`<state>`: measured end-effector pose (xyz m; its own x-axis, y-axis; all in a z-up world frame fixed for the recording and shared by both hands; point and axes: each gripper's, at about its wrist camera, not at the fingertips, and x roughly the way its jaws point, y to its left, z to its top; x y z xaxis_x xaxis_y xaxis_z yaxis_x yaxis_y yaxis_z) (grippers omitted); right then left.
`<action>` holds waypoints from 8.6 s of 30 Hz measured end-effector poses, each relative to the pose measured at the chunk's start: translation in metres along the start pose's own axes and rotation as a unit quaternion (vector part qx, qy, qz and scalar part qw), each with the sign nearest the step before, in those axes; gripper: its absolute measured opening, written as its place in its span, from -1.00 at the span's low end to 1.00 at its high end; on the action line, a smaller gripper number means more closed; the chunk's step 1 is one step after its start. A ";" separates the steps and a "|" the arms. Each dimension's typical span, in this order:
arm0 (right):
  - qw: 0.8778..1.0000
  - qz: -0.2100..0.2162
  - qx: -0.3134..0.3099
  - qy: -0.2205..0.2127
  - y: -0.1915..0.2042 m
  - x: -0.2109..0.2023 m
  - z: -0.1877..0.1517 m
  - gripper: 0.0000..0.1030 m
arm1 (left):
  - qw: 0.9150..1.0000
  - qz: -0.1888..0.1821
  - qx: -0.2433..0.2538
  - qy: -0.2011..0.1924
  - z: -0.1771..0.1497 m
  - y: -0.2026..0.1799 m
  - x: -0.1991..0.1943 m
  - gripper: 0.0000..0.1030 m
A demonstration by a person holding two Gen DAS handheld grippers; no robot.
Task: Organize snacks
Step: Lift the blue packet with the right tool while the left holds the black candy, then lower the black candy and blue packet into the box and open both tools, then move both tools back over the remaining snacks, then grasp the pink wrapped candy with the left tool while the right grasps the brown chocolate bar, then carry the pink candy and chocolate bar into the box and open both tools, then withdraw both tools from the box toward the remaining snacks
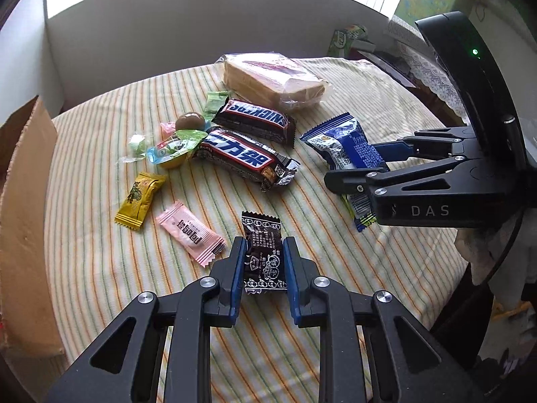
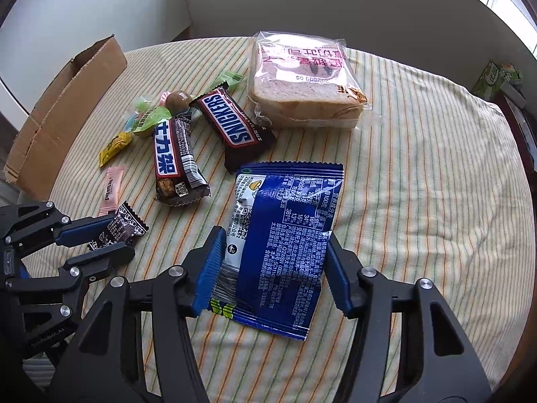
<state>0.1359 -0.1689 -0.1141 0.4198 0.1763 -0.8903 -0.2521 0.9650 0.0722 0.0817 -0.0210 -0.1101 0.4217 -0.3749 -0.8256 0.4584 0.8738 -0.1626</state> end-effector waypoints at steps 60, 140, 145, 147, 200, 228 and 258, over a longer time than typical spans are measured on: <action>0.974 0.154 -0.158 -0.045 0.244 0.005 0.170 0.02 | 0.978 0.102 -0.164 -0.082 -0.036 0.170 -0.119 -0.60; 0.985 0.144 -0.096 -0.007 0.034 0.028 0.047 -0.05 | 0.990 0.062 -0.128 -0.010 0.003 0.030 -0.001 -0.52; 0.985 0.140 -0.097 -0.002 0.037 0.034 0.048 -0.14 | 0.991 0.072 -0.112 -0.006 0.004 0.030 0.000 -0.62; 0.986 0.136 -0.101 -0.003 0.040 0.035 0.049 -0.15 | 0.992 0.073 -0.107 -0.004 0.005 0.030 0.000 -0.64; 0.965 0.168 -0.135 -0.146 0.149 -0.062 0.072 -0.42 | 0.955 0.145 -0.161 -0.200 0.001 0.115 -0.138 -0.66; 0.961 0.213 -0.139 -0.110 0.213 -0.024 0.121 0.30 | 0.933 0.196 -0.241 -0.182 -0.044 0.174 -0.145 -0.37; 0.986 0.119 -0.077 -0.083 0.016 -0.027 0.068 0.02 | 0.983 0.094 -0.109 -0.116 0.015 0.059 -0.054 -0.37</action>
<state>0.1797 -0.1446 -0.0584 0.4661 0.4353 -0.7703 -0.4850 0.8539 0.1891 0.0979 0.0462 -0.0665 0.6612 -0.2390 -0.7111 0.1878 0.9704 -0.1516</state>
